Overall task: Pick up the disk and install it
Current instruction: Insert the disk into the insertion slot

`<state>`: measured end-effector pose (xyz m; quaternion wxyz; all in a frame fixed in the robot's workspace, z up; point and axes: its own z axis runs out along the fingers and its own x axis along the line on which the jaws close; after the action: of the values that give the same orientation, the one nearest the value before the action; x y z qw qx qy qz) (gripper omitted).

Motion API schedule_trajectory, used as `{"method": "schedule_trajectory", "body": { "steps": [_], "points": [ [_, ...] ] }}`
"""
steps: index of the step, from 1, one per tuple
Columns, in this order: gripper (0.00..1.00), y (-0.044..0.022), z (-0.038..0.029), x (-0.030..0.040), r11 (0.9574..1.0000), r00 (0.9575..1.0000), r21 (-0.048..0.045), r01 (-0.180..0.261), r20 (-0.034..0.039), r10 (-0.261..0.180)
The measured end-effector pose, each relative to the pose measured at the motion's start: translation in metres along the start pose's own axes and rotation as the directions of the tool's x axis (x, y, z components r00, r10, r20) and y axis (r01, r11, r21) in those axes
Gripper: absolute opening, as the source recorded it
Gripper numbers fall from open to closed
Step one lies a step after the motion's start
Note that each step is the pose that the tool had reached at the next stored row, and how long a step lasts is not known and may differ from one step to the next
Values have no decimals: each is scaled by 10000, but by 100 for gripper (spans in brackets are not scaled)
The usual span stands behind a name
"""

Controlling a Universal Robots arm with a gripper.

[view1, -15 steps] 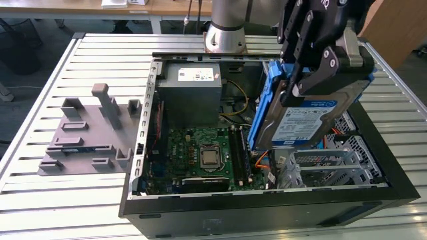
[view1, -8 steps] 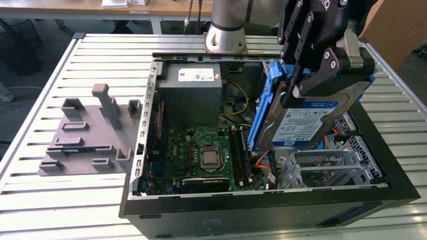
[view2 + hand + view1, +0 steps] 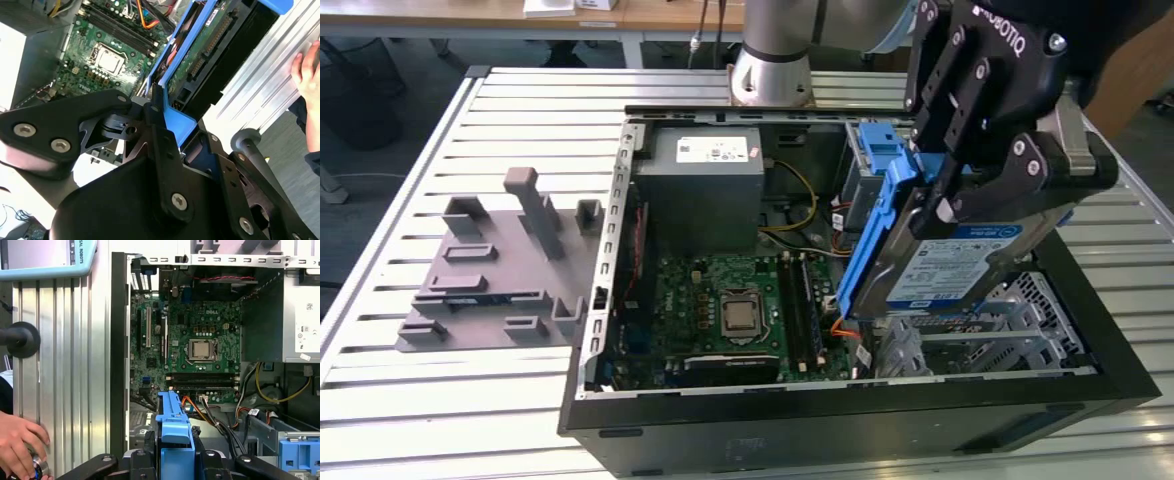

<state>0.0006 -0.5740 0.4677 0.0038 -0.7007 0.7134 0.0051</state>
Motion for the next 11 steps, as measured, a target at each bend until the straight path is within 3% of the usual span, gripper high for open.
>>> {"method": "schedule_trajectory", "body": {
  "steps": [3, 11],
  "points": [
    [36, -73, 26, 11, 10000, 10000, -1, -1, -2, 1],
    [36, -378, 65, 6, 10000, 10000, -24, 0, -3, 0]
  ]
}}
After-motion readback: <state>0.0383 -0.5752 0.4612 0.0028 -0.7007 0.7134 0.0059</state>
